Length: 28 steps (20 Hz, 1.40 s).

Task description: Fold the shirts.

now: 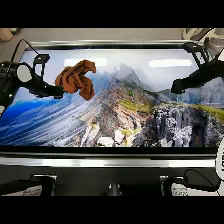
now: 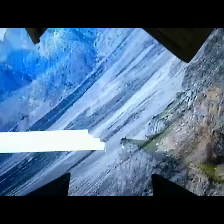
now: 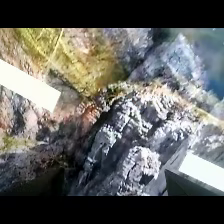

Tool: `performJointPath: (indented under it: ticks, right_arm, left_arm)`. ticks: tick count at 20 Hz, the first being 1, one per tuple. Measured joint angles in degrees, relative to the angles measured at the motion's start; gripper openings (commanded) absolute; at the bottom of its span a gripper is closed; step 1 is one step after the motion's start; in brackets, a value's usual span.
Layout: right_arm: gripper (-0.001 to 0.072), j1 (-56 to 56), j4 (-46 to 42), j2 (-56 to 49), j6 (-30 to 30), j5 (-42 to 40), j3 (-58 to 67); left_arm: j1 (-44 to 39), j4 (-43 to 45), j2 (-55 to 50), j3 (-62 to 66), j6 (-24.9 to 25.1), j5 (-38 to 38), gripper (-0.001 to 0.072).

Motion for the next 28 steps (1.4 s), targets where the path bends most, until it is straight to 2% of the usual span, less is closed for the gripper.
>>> performJointPath:
  ticks: [4, 9, 15, 16, 18, 19, 23, 28]
  right_arm:
    - [0.0688, 0.0, -2.2, -0.3, -2.1, -6.2, 0.0]
    - [0.0687, 0.0, -4.2, -1.8, -3.8, -11.2, 0.0]
    - [0.0671, 0.0, -0.2, -3.2, -4.3, -10.6, 0.0]
    - [0.0671, 0.0, 0.3, -3.3, -4.6, -10.2, 0.0]
    - [0.0671, 0.0, 1.0, -3.0, -6.1, -10.0, 0.0]
    - [0.0671, 0.0, 1.1, -2.4, -6.7, -9.9, 0.0]
    - [0.0671, -0.1, 0.5, 2.4, -8.0, -12.1, 0.0]
    - [0.0672, -0.1, -2.9, 14.0, -8.3, -19.3, 0.0]
  left_arm:
    - [-0.1, -0.2, -2.6, 0.0, -0.5, 5.1, 0.0631]
    - [1.7, 1.4, -13.2, 6.7, -1.5, 18.1, 0.0631]
    - [5.6, -1.3, -35.4, 28.0, -5.7, 10.9, 0.0619]
    - [5.8, -2.5, -37.2, 29.2, -6.1, 10.9, 0.0577]
    - [5.9, -4.8, -39.5, 30.8, -6.8, 11.8, 0.0179]
    - [6.1, -5.9, -40.0, 31.3, -7.3, 12.2, 0.0034]
    - [7.7, -10.8, -37.1, 32.2, -7.5, 12.2, 0.0023]
    - [3.9, -20.5, -18.7, 32.5, 4.7, 15.9, 0.0023]
